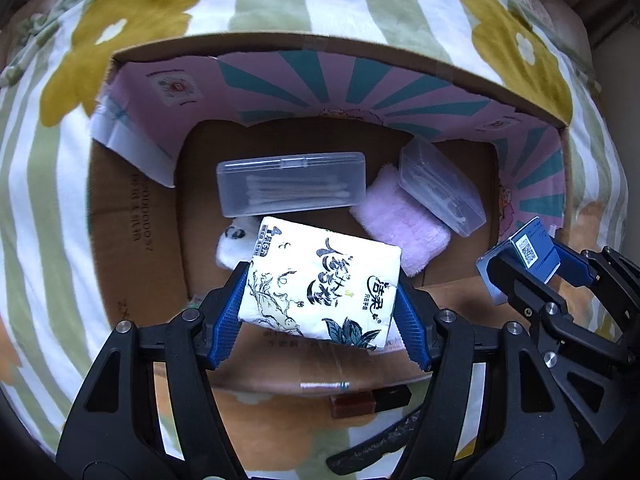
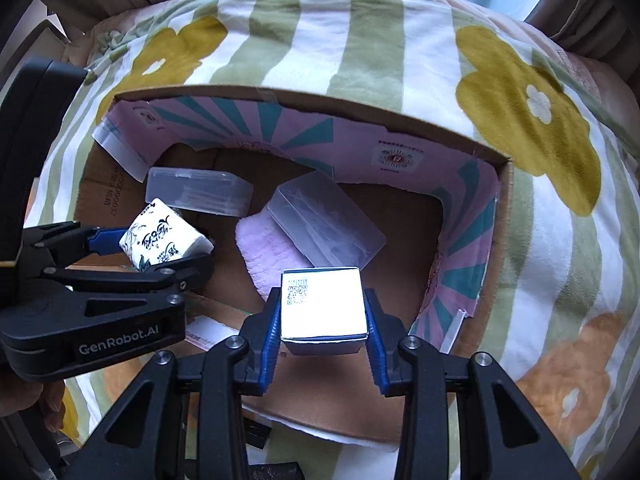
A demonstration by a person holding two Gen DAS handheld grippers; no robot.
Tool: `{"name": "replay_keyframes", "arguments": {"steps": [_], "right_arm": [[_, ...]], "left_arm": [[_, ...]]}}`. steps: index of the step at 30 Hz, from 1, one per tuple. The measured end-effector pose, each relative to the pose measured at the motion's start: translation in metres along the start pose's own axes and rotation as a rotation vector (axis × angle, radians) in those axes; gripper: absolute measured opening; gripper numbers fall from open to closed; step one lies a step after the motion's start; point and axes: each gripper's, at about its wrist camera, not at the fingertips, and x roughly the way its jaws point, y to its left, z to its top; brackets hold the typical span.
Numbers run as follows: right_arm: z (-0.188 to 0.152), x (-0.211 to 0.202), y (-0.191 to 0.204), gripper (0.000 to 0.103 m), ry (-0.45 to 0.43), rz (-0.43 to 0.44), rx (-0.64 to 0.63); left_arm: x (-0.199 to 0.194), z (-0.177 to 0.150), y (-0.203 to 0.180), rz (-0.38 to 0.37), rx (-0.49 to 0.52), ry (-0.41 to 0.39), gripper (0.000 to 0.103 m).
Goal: Organize objects
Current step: 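Carry the tissue pack with the left tool into the pink box while the right tool carries the blue box, then open both tools to drop the tissue pack and blue box inside, then withdraw both tools toward the lipstick and black rolled bag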
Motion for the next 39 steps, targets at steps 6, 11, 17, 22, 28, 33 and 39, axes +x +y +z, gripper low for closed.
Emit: {"name": "replay_keyframes", "arguments": {"steps": [6, 11, 17, 22, 28, 33, 39], "right_arm": [[-0.004, 0.012, -0.003, 0.035, 0.023, 0.012, -0.003], [-0.007, 0.011, -0.003, 0.036, 0.016, 0.027, 0.001], [-0.018, 0.000, -0.003, 0.102, -0.048, 0.090, -0.003], [-0.023, -0.003, -0.002, 0.102, -0.040, 0.071, -0.004], [-0.020, -0.016, 0.005, 0.102, -0.056, 0.044, -0.013], [-0.018, -0.039, 0.009, 0.102, -0.093, 0.032, -0.027], [-0.028, -0.085, 0.017, 0.102, -0.161, 0.011, -0.042]], "left_arm": [[0.026, 0.009, -0.009, 0.022, 0.025, 0.043, 0.064], [0.029, 0.009, -0.014, 0.022, 0.032, 0.052, 0.063], [0.017, 0.010, -0.015, 0.006, 0.017, 0.017, 0.103], [0.011, 0.009, -0.012, 0.001, 0.006, 0.011, 0.103], [0.002, 0.001, -0.013, 0.002, 0.006, 0.004, 0.103], [-0.019, -0.007, -0.003, 0.003, 0.010, -0.023, 0.103], [-0.063, -0.017, -0.002, 0.013, 0.017, -0.080, 0.103]]}}
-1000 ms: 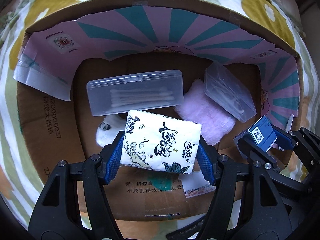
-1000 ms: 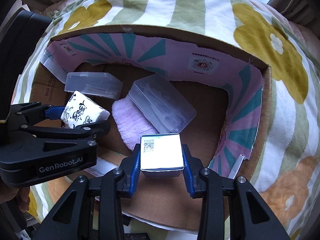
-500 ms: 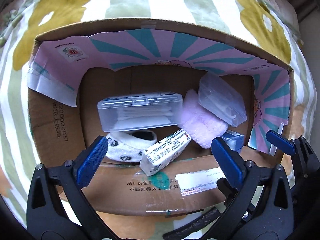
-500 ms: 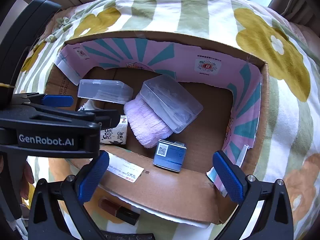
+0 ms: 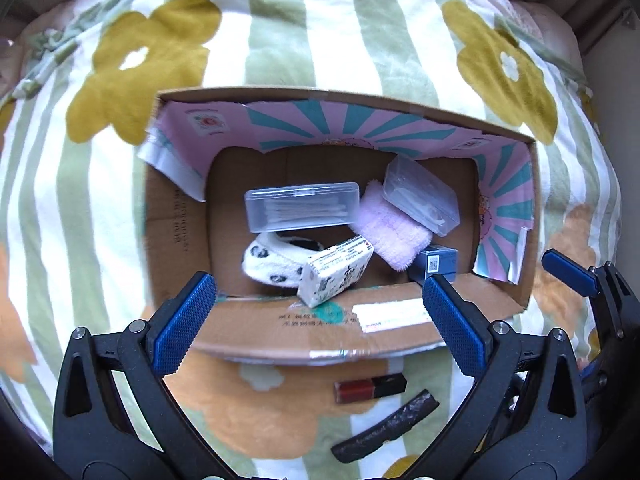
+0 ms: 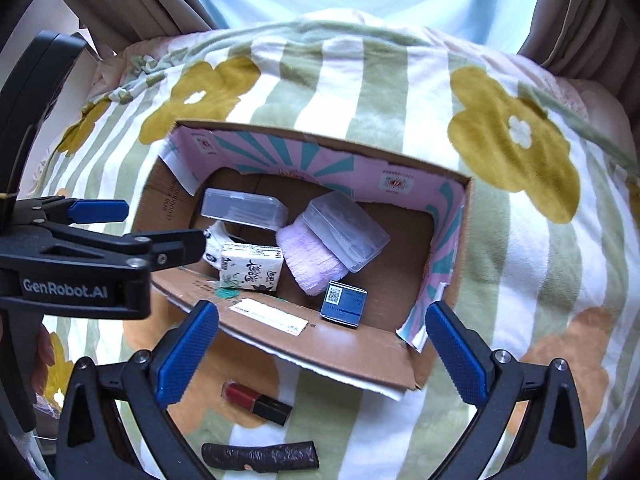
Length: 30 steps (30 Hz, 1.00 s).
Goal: Organize objects
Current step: 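Withdraw both tools toward the lipstick and black rolled bag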
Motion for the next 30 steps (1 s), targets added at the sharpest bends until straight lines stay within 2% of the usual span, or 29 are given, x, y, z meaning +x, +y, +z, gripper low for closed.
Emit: {"name": "replay_keyframes", "arguments": {"steps": [6, 9, 15, 19, 24, 30], "right_arm": [[-0.011, -0.056, 0.012, 0.102, -0.070, -0.029, -0.016], [-0.021, -0.083, 0.020, 0.102, -0.107, -0.067, -0.024], [-0.053, -0.122, 0.031, 0.103, -0.153, -0.055, 0.003], [-0.078, -0.139, 0.042, 0.103, -0.151, -0.058, 0.023], [-0.105, -0.152, 0.054, 0.103, -0.176, -0.033, 0.064], [-0.114, -0.159, 0.058, 0.103, -0.198, -0.051, 0.082]], "left_arm": [[-0.059, -0.019, 0.012, 0.002, -0.007, -0.079, 0.103], [-0.090, -0.039, 0.019, 0.004, -0.011, -0.115, 0.103], [-0.137, -0.085, 0.032, -0.002, -0.039, -0.173, 0.103], [-0.158, -0.118, 0.042, -0.048, -0.067, -0.214, 0.103], [-0.174, -0.163, 0.048, -0.010, -0.087, -0.258, 0.103], [-0.183, -0.191, 0.054, -0.034, -0.096, -0.281, 0.103]]}}
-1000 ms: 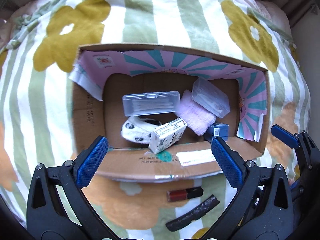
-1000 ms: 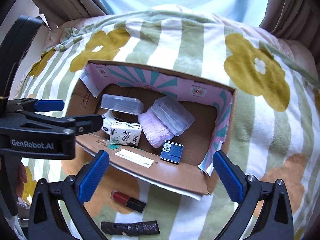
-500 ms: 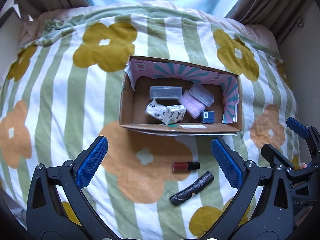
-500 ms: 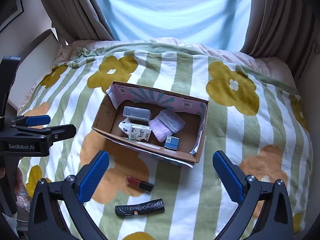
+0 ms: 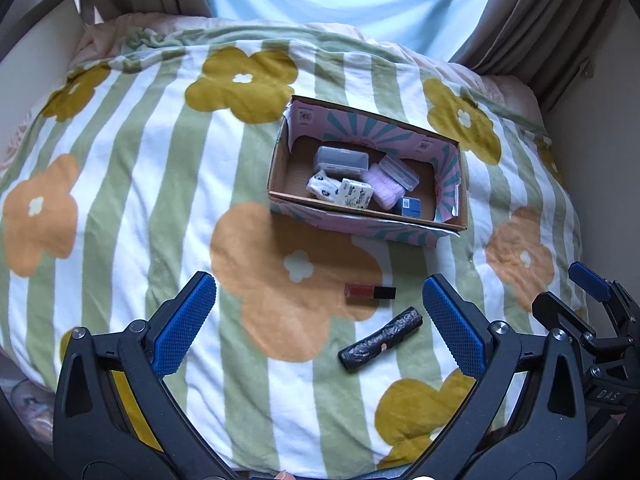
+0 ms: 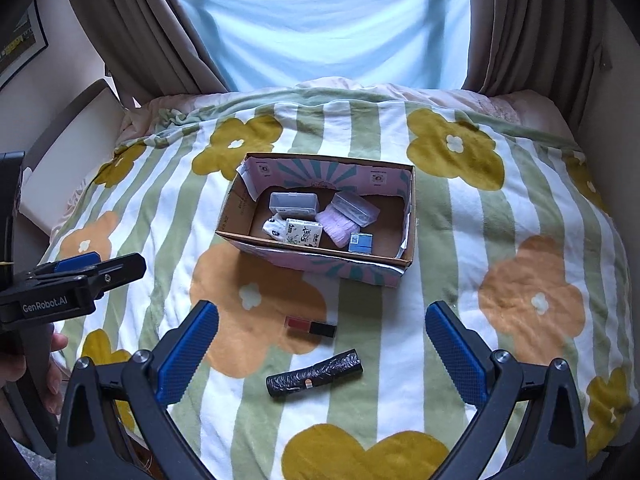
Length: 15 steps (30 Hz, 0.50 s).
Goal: Organize objects
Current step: 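Withdraw both tools toward the lipstick and black rolled bag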
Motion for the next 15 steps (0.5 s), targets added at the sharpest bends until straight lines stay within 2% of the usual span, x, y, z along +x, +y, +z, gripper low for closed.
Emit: {"name": "replay_keyframes", "arguments": {"steps": [6, 15], "right_arm": [[-0.005, -0.006, 0.002, 0.103, -0.014, -0.018, 0.031], [-0.028, 0.006, -0.002, 0.103, 0.050, -0.039, 0.094]], "left_arm": [[-0.011, 0.002, -0.003, -0.012, 0.020, -0.016, 0.103], [-0.005, 0.001, -0.018, -0.037, 0.076, 0.024, 0.103]]}}
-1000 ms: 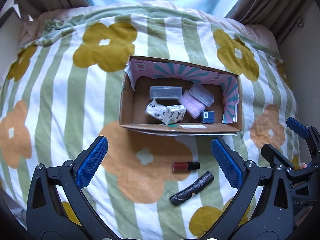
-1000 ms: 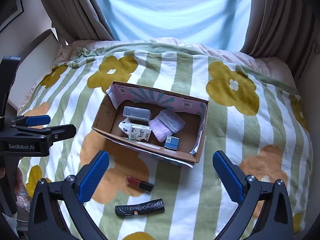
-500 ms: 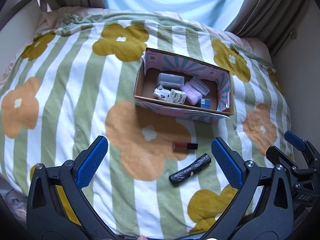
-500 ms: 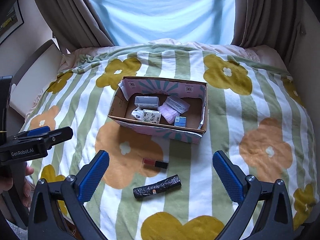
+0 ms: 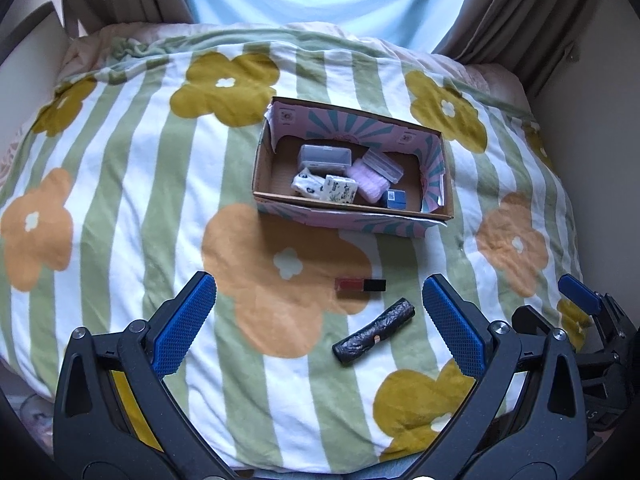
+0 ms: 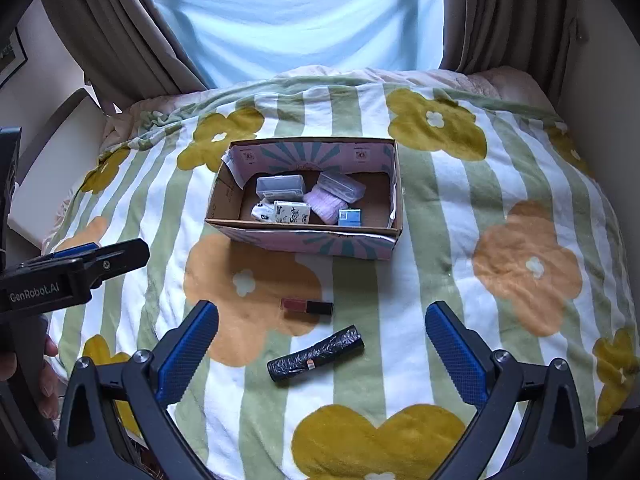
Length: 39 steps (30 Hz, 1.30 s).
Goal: Organize objects
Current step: 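Withdraw both tools toward the lipstick and black rolled bag, then grasp the red lipstick with the left tool while the right tool grasps the black rolled bag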
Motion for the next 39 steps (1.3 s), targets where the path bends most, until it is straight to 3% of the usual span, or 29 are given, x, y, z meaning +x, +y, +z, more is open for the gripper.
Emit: {"name": "replay_keyframes", "arguments": {"steps": [10, 18, 23, 29, 39], "right_arm": [[-0.035, 0.043, -0.012, 0.100, 0.095, -0.011, 0.141], [-0.063, 0.104, -0.020, 0.077, 0.160, -0.007, 0.294], [-0.080, 0.145, -0.027, 0.074, 0.199, 0.011, 0.403], [-0.099, 0.183, -0.033, 0.063, 0.242, 0.033, 0.516], [-0.124, 0.215, -0.038, 0.055, 0.267, 0.060, 0.618]], "left_arm": [[0.043, -0.002, -0.020, -0.043, 0.053, 0.121, 0.103], [0.112, -0.006, -0.046, -0.068, 0.093, 0.242, 0.103], [0.166, -0.013, -0.062, -0.064, 0.119, 0.317, 0.103], [0.228, -0.027, -0.074, -0.050, 0.150, 0.401, 0.099], [0.292, -0.046, -0.080, -0.012, 0.187, 0.471, 0.098]]}}
